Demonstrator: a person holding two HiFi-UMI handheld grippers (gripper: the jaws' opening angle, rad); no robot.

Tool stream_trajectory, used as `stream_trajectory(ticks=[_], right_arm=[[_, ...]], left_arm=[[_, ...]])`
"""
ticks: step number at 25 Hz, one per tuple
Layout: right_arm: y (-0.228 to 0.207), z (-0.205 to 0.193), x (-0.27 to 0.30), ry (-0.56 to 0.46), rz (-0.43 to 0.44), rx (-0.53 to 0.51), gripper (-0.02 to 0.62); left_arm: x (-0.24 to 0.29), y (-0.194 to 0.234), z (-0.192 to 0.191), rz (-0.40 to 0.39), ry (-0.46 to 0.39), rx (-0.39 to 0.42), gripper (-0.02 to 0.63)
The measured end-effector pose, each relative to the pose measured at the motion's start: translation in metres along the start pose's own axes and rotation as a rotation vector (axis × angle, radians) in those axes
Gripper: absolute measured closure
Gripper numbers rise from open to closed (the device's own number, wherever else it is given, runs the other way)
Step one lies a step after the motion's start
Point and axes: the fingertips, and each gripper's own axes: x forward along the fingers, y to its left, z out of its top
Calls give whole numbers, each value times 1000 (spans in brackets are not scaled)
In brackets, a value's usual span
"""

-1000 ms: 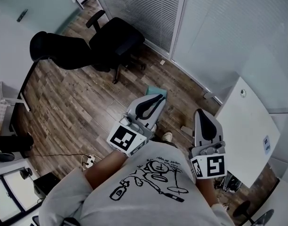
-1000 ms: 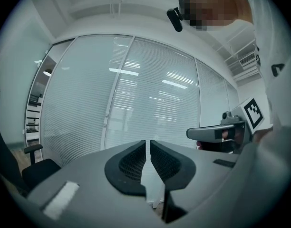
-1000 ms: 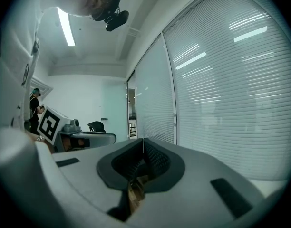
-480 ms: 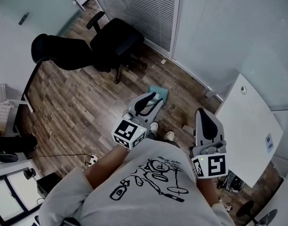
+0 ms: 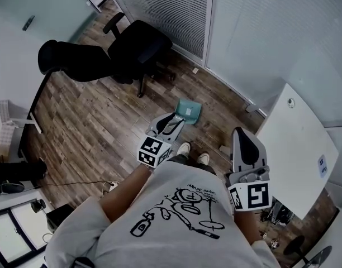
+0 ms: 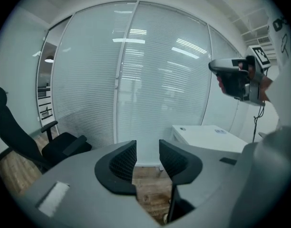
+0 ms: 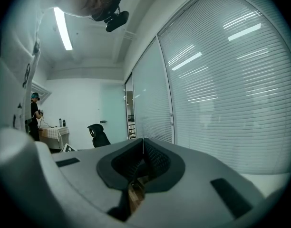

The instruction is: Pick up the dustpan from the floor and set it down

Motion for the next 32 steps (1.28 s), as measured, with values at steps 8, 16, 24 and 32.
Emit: stream_trajectory(ticks=[8,16,24,32], right_arm=[[7,-2,0,9,-2,-2,591],[16,-2,8,19,2,-12,591],[17,-1,19,29,-7,-12,591],[14,-4,28,36,-15,-9,591]], left_arm=[[5,26,-82,28,171,30,457],[11,49,-137,35,270,51,456],[23,60,-168,15,337,72,449],[36,73,-204,1,423,121,448]])
